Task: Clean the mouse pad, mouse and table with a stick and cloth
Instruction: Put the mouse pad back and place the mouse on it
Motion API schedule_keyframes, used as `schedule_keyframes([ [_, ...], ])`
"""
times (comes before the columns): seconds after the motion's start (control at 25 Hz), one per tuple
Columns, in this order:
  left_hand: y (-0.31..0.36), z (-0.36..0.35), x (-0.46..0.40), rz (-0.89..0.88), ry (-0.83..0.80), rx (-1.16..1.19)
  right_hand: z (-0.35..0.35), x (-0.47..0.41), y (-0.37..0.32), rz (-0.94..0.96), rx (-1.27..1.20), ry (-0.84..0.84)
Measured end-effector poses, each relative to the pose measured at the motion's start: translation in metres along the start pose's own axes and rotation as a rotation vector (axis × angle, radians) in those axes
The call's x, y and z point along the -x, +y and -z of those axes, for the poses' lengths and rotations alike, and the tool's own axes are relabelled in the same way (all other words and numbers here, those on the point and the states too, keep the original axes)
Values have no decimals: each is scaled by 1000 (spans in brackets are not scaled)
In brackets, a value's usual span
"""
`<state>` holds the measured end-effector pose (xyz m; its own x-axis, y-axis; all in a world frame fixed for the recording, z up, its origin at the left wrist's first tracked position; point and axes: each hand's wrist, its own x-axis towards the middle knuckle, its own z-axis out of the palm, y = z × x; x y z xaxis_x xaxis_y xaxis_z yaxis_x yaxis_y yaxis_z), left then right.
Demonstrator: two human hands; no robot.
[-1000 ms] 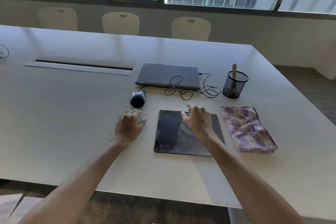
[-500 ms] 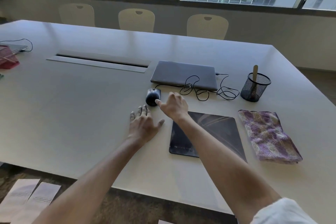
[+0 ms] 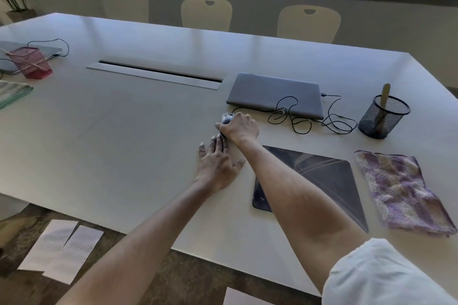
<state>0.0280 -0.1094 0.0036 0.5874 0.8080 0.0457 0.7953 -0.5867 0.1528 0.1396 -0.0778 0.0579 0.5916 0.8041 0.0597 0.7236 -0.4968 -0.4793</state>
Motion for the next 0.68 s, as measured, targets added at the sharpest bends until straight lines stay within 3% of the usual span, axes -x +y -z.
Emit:
schedule_keyframes([
  [0.68,3,0,-3,9,-25,-19,41,13,32,-89,-127,111],
])
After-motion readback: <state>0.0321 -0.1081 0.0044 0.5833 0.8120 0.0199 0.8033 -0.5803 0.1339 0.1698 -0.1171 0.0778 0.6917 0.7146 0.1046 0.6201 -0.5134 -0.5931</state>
